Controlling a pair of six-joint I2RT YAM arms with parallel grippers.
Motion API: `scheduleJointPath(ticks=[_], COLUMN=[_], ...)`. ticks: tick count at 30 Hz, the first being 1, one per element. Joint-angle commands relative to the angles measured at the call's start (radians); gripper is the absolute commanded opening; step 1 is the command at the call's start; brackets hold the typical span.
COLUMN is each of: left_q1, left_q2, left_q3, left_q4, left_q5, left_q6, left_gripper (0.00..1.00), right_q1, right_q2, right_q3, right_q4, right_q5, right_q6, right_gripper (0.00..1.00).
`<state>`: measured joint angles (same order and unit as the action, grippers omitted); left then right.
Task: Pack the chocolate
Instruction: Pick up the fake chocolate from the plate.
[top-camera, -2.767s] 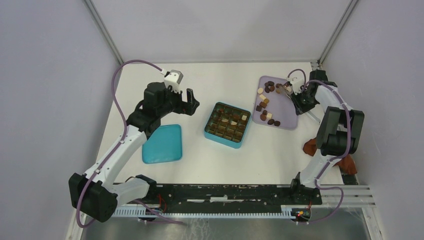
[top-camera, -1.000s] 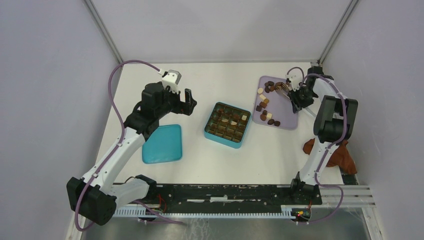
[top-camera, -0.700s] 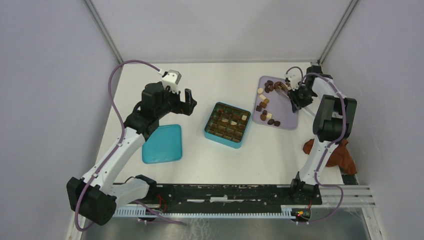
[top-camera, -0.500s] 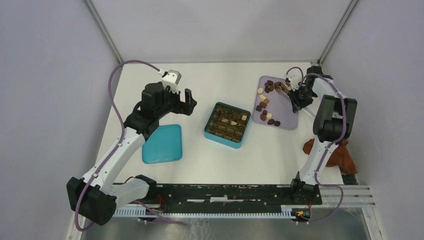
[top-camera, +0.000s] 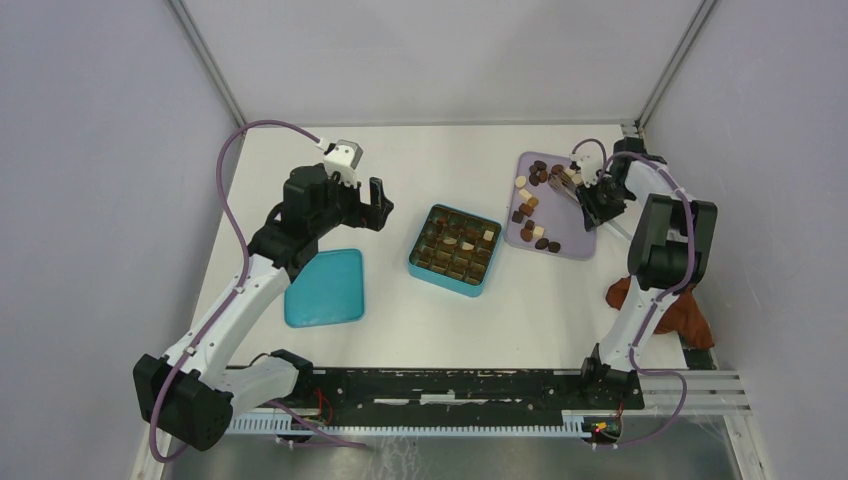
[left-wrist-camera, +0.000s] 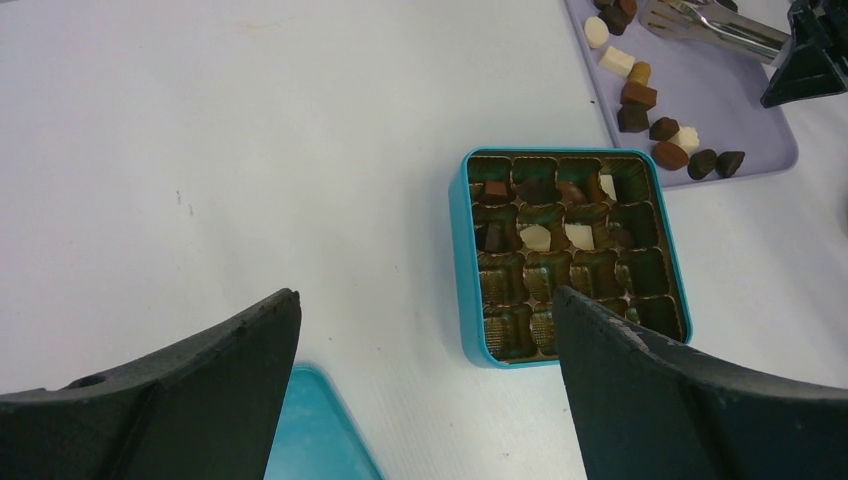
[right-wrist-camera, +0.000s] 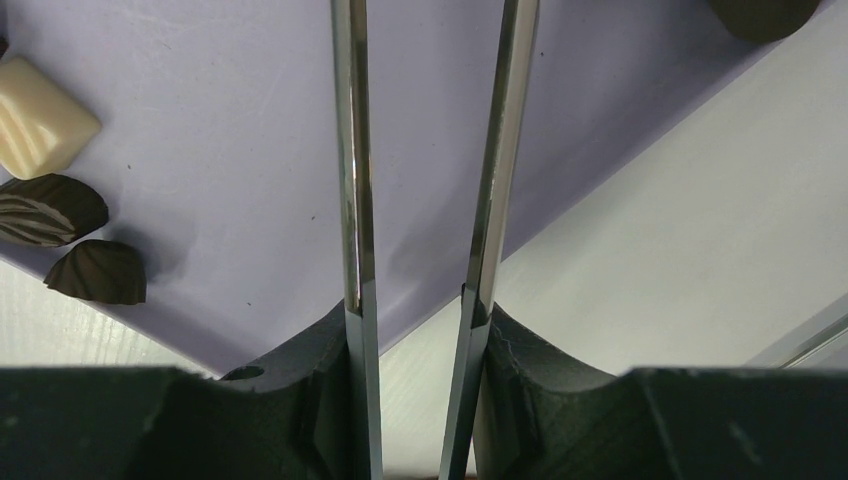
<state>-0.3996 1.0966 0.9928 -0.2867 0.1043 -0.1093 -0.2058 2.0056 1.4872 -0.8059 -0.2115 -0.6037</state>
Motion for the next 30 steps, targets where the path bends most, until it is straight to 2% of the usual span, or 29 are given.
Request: scheduleJointPath(ticks=[1,30], left_q1=[0.002,0.001], left_q2=[-0.006,0.005], left_q3=[0.007,0.002], left_q4=[0.012,0.013], left_q5=[-0.022,-0.049], left_q6=[0.045,0.049], left_gripper=[1.0,1.0], right_q1=[-0.01,-0.021], right_q2=[-0.066,-0.247], right_q3=[-0.021,-0.134], right_q4=[0.014,0.029], right_q5=[-0.026,-0.14], right_q6=[-0.012,-0.05], right_gripper=[0.0,0.0])
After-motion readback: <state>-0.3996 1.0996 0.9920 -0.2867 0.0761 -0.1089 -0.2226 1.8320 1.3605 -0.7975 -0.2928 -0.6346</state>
